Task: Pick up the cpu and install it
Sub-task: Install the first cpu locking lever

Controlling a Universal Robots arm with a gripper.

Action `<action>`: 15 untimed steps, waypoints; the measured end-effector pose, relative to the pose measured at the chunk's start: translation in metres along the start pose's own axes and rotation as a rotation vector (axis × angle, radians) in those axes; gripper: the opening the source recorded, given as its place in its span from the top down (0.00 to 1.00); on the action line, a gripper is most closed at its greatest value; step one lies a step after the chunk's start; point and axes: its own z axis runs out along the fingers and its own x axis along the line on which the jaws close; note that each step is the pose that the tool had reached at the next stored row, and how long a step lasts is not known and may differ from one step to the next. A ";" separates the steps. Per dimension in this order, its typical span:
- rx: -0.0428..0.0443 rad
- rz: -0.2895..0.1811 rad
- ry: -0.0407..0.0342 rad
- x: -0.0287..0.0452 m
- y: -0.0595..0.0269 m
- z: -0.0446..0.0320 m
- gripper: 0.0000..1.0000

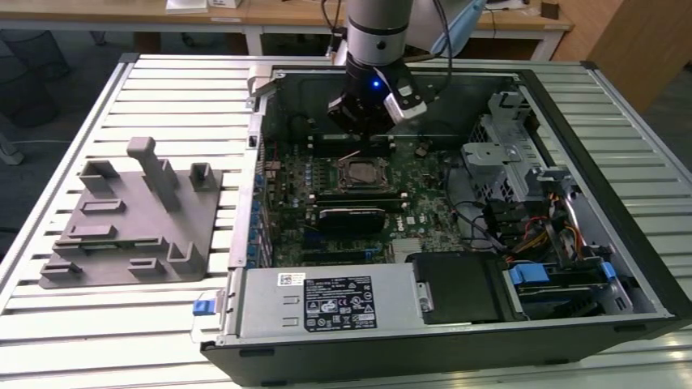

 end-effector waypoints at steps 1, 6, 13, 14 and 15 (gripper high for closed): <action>-0.0001 -0.011 -0.0001 0.0000 0.0001 0.0006 0.89; -0.0001 -0.017 -0.0004 -0.0018 0.0013 0.0043 0.89; -0.0001 -0.017 -0.0004 -0.0048 0.0018 0.0103 0.89; -0.0001 -0.017 -0.0004 -0.0050 0.0018 0.0110 0.89; -0.0004 -0.017 -0.0004 -0.0053 0.0018 0.0116 0.89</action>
